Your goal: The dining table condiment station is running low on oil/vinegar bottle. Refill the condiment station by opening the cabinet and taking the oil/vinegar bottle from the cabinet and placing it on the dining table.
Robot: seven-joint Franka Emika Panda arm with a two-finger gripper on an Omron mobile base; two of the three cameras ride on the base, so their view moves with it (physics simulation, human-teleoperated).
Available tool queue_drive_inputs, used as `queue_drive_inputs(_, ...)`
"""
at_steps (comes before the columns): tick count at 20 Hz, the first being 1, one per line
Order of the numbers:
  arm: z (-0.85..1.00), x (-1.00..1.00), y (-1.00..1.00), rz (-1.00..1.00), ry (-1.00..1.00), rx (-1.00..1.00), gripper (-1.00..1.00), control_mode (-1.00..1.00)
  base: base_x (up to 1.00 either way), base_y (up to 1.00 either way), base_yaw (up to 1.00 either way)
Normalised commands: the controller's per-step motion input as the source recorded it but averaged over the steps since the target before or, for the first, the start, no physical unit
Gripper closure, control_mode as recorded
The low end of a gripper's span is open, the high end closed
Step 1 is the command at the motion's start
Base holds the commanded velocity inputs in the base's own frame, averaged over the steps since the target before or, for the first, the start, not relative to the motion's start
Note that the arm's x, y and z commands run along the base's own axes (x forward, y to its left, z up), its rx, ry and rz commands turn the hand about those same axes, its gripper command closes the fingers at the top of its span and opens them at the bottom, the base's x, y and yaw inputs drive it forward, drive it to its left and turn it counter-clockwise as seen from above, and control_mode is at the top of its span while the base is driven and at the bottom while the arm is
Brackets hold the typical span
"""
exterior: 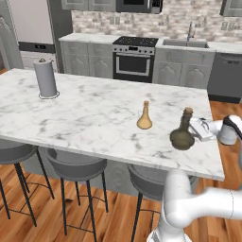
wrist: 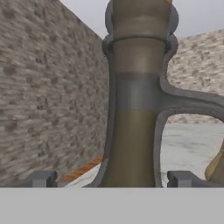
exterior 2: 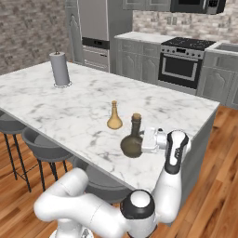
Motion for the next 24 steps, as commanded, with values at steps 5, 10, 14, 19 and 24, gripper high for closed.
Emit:
queue_drive_inputs(5,0.02,-0.02,-0.14,-0.06,0.0,0.0,-1.0,-1.0,0.0,0.0,0.0)
queue_drive_inputs(10,0.08,-0.05,-0.03,-0.09,0.0,-0.04,-1.0,-1.0,0.0,0.0,0.0)
queue_drive_inputs(14,0.17,-0.08,0.0,-0.1,-0.01,-0.08,-1.0,-1.0,0.0,0.0,0.0)
queue_drive_inputs(19,0.36,-0.31,0.0,-0.13,-0.04,-0.12,-1.0,-1.0,0.0,0.0,0.0)
queue_drive_inputs(24,0.51,-0.52,0.0,-0.16,-0.09,-0.17,-1.0,-1.0,0.0,0.0,0.0)
